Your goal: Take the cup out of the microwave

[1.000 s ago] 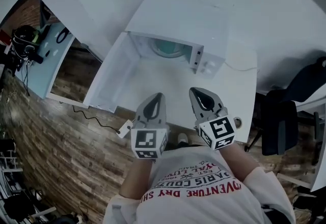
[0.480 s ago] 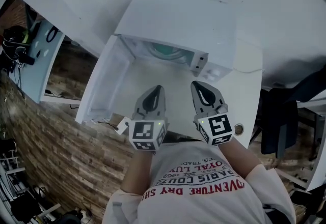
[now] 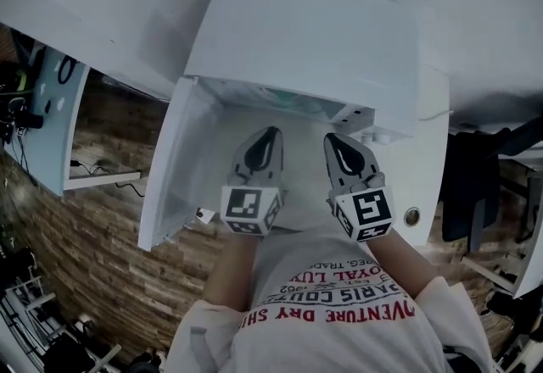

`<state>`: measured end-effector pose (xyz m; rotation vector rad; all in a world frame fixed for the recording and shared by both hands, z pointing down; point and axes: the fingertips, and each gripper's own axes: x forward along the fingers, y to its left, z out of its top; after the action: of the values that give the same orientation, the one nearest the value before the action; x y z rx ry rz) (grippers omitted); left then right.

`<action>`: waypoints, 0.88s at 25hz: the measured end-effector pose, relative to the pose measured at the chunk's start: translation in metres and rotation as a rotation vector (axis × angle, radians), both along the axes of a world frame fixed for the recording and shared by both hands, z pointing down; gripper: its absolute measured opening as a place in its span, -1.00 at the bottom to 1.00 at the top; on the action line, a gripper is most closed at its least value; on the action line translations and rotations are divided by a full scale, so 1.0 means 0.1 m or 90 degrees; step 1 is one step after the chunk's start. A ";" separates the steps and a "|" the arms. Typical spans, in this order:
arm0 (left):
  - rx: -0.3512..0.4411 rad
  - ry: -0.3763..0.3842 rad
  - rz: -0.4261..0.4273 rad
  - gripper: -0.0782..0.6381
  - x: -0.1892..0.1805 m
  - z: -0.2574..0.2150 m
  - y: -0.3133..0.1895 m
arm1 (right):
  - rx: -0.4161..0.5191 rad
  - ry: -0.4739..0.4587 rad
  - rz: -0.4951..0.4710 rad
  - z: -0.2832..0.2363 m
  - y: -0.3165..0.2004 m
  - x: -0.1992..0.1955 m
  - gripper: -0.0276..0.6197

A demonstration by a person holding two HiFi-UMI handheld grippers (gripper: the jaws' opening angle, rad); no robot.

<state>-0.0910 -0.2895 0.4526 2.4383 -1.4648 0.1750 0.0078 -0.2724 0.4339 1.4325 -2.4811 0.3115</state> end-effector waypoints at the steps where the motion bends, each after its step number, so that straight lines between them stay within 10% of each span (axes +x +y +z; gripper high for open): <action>1: -0.007 0.004 0.006 -0.76 -0.01 0.06 -0.06 | -0.005 0.001 0.005 0.04 -0.04 -0.02 -0.90; 4: -0.036 0.012 0.021 -0.75 -0.04 0.24 -0.25 | -0.011 0.001 0.026 0.11 -0.17 -0.04 -0.90; 15: -0.072 -0.033 0.078 0.31 0.14 0.71 -0.80 | -0.054 0.004 0.057 0.33 -0.33 -0.11 -0.90; 22: -0.024 -0.100 0.098 0.41 0.29 0.76 -1.10 | -0.081 0.000 0.077 0.48 -0.32 -0.05 -0.90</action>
<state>-0.0618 -0.3990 0.5288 2.5570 -1.3189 0.4319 0.0026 -0.3043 0.4817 1.5320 -2.3336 0.4843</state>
